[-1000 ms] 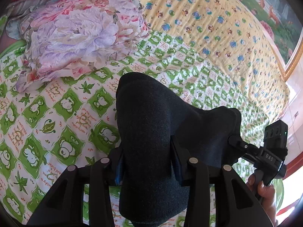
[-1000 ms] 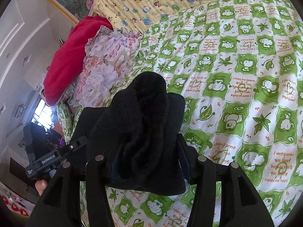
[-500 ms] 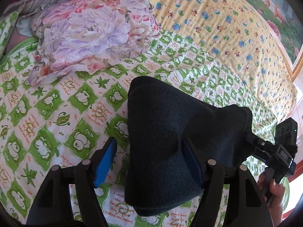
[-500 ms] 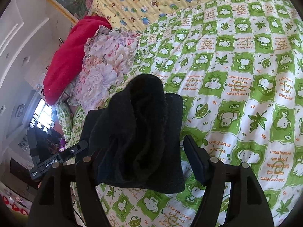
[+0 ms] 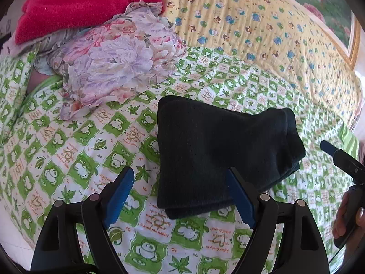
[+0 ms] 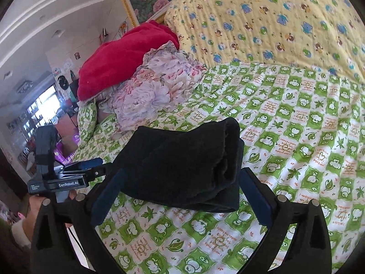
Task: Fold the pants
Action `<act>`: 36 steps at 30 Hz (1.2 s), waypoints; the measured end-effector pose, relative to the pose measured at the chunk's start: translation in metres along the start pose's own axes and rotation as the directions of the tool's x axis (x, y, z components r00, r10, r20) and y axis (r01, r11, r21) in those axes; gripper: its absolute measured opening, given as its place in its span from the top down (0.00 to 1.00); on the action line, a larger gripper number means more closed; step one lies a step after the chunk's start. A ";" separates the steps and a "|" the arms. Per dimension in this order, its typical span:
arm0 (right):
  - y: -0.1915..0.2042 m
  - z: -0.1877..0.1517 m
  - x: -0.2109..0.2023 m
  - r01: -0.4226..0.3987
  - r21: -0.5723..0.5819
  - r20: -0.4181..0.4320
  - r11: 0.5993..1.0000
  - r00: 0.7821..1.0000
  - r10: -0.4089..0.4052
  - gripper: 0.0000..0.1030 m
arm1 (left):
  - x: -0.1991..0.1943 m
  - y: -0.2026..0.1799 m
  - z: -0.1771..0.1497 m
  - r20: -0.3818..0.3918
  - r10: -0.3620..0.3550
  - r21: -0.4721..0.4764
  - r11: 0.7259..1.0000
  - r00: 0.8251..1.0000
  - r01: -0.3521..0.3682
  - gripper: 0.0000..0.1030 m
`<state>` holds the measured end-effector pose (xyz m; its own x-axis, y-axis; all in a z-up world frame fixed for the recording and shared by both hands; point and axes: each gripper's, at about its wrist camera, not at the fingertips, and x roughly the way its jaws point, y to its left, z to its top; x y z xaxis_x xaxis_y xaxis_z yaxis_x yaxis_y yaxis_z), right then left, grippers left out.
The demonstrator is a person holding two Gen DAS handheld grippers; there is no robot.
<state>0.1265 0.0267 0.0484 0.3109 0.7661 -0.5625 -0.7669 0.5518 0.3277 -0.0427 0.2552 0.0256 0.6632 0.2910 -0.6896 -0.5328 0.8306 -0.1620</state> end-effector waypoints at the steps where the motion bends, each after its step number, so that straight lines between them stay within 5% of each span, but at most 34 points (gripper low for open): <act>1: 0.003 -0.002 -0.001 0.006 -0.015 -0.001 1.000 1.000 -0.006 0.02 | -0.002 -0.001 -0.002 0.001 0.005 0.009 1.000 1.000 -0.005 0.20; 19: 0.027 -0.034 0.004 0.055 -0.106 -0.015 0.993 0.998 -0.057 0.02 | -0.017 -0.018 -0.030 0.019 0.113 0.118 0.986 0.993 -0.114 0.16; 36: 0.037 -0.050 0.025 0.070 -0.130 -0.050 0.989 0.996 -0.078 0.01 | -0.008 -0.018 -0.039 -0.017 0.129 0.155 0.980 0.991 -0.125 0.15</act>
<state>0.0783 0.0495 0.0089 0.3407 0.7034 -0.6238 -0.8096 0.5568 0.1856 -0.0586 0.2191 0.0062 0.5797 0.3874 -0.7169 -0.5233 0.8513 0.0368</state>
